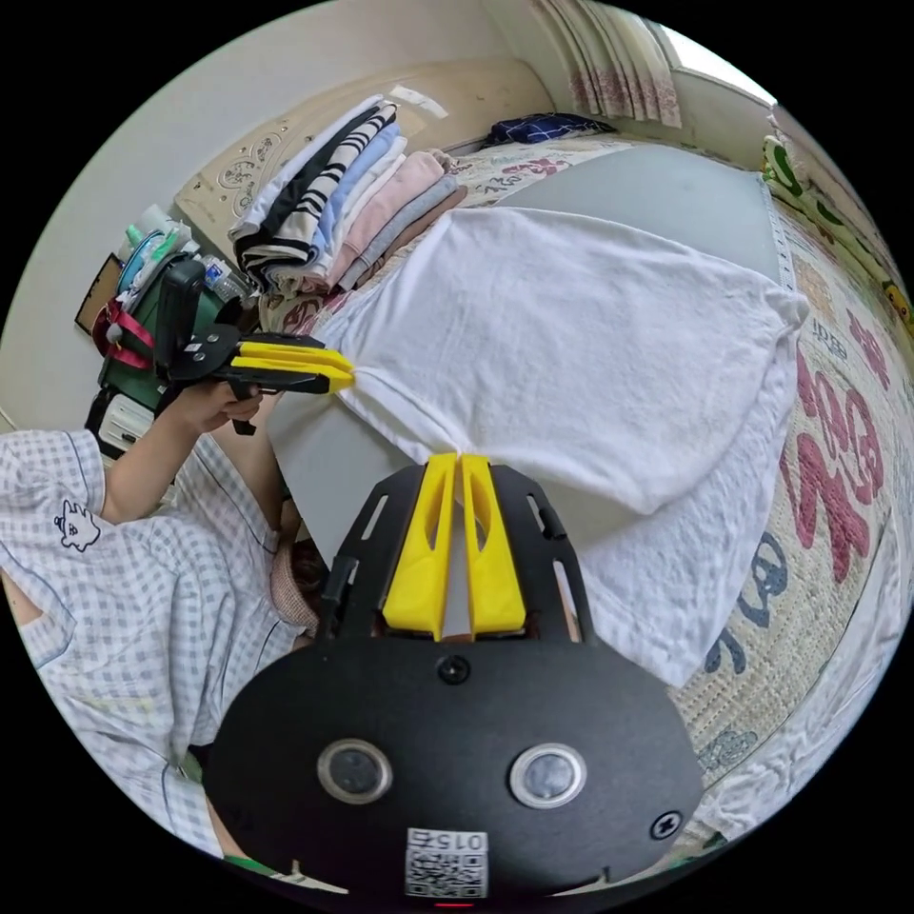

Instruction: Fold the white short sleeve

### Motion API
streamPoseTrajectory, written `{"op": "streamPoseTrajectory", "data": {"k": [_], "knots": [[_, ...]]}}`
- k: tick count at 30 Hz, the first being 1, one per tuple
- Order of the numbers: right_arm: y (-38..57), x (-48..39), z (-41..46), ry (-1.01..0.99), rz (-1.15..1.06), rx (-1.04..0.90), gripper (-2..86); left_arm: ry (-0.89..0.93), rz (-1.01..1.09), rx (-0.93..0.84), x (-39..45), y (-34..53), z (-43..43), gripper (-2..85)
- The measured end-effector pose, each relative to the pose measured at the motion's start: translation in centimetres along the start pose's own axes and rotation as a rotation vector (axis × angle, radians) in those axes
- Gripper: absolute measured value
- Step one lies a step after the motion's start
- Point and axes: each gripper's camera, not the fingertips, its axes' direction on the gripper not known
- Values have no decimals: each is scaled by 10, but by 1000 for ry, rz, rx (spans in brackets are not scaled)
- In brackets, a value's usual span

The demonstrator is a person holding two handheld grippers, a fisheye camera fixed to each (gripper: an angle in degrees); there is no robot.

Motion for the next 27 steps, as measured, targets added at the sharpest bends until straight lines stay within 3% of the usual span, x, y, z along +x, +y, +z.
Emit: {"op": "streamPoseTrajectory", "data": {"k": [10, 13, 18, 21, 27], "knots": [[-121, -41, 118, 166, 58, -411, 14, -1, -16, 124, -6, 29, 16, 10], [-153, -44, 147, 151, 171, -542, 49, 0, -16, 143, -6, 34, 19, 9], [-207, -69, 123, 222, 344, -531, 88, 37, 0, 173, -13, 40, 22, 9], [-250, -117, 81, 400, 327, -522, 99, 16, 18, 184, -10, 41, 22, 10], [-325, -238, -12, 607, 226, -258, 105, -69, 60, 212, 2, 42, 20, 13]]}}
